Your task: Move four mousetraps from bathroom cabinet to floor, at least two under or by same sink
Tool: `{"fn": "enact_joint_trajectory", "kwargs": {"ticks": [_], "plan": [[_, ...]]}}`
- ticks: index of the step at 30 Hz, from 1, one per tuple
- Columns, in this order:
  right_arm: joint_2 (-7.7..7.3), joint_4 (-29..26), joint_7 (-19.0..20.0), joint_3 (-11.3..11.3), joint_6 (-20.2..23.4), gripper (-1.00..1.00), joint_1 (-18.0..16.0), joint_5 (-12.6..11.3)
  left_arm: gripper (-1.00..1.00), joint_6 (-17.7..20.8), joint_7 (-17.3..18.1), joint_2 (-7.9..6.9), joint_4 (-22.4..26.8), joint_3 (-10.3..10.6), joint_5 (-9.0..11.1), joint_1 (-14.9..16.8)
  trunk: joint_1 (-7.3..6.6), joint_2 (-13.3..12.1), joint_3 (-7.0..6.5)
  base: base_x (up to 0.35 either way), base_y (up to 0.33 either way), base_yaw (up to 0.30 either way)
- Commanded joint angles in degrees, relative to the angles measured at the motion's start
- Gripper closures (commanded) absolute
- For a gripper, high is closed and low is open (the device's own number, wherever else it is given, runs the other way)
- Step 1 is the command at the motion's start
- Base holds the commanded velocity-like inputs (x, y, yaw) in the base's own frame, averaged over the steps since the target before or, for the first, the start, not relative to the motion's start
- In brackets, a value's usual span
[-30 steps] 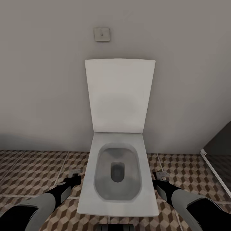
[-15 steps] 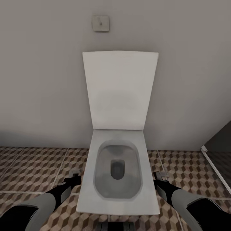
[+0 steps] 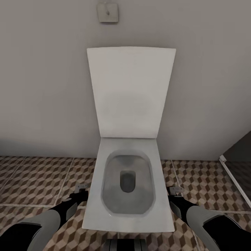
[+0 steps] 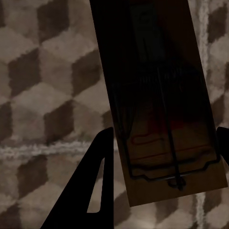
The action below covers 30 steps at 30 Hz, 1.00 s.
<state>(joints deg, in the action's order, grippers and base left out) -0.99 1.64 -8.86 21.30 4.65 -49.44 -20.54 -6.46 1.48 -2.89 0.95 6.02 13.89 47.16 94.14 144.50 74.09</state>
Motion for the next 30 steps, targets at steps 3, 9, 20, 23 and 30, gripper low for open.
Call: {"fn": "enact_joint_trajectory", "kwargs": {"ticks": [3, 9, 20, 23, 30], "plan": [[0.0, 0.03, -0.06, 0.49, 0.15, 1.0, -0.04, -0.47, 1.0, -0.21, 0.16, -0.01, -0.07, 0.47, 0.52, 0.03, -0.01, 0.02, 0.04, 0.0, 0.0, 0.0], [0.02, 0.03, -0.03, 0.49, 0.11, 1.0, -0.04, -0.47, 1.0, -0.22, 0.06, -0.01, -0.07, 0.46, 0.52, 0.03, 0.12, 0.08, 1.15, 0.0, 0.0, 0.0], [0.09, 0.04, -0.04, 0.49, 0.11, 1.0, -0.04, -0.47, 1.0, -0.3, 0.09, -0.01, -0.07, 0.47, 0.52, 0.03, 0.4, 0.23, 3.58, 0.0, 0.0, 0.0], [0.1, 0.04, -0.03, 0.49, 0.11, 1.0, -0.04, -0.47, 1.0, -0.3, 0.1, -0.01, -0.07, 0.48, 0.52, 0.03, 0.48, 0.27, 4.25, 0.0, 0.0, 0.0], [0.17, 0.06, -0.02, 0.49, 0.14, 1.0, -0.04, -0.47, 1.0, -0.3, -0.03, -0.01, -0.07, 0.47, 0.52, 0.03, 0.63, 0.35, 5.58, 0.0, 0.0, 0.0]]}}
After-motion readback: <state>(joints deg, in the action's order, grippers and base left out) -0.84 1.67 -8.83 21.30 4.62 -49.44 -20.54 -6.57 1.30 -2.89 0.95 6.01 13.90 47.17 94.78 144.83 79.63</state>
